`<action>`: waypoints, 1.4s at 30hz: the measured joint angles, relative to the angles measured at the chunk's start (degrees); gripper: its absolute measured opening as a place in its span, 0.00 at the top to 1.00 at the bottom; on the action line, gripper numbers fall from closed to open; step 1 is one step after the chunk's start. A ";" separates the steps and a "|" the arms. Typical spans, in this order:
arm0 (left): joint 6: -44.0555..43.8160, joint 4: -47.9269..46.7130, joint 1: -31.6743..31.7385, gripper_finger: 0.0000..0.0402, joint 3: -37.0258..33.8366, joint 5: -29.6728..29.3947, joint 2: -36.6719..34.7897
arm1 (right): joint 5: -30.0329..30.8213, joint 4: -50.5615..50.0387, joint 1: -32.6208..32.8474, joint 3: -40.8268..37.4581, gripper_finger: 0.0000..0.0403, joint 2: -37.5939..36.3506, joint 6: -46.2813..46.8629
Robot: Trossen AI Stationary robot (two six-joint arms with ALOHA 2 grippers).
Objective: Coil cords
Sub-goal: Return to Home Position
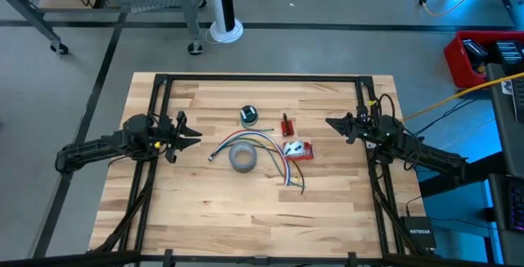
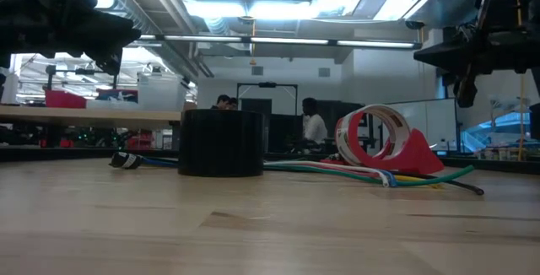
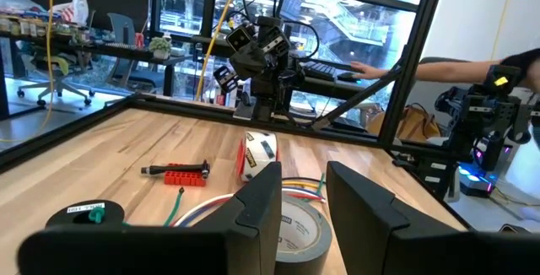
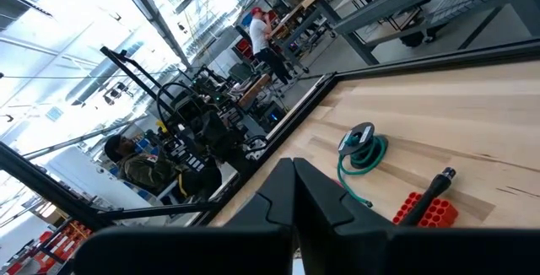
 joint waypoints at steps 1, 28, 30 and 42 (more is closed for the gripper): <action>0.00 0.02 0.00 0.78 0.00 0.00 -0.01 | 0.00 0.00 0.00 0.00 0.99 0.00 -0.01; 0.00 0.00 0.02 0.78 0.00 0.00 0.00 | 0.03 -0.87 0.02 0.01 0.99 0.02 0.01; 0.00 0.00 0.02 0.78 0.00 0.00 -0.01 | 0.03 -0.90 0.02 0.02 0.99 0.02 0.01; 0.00 0.00 0.02 0.78 0.00 0.01 -0.01 | 0.05 -0.96 0.02 0.00 0.99 0.02 0.01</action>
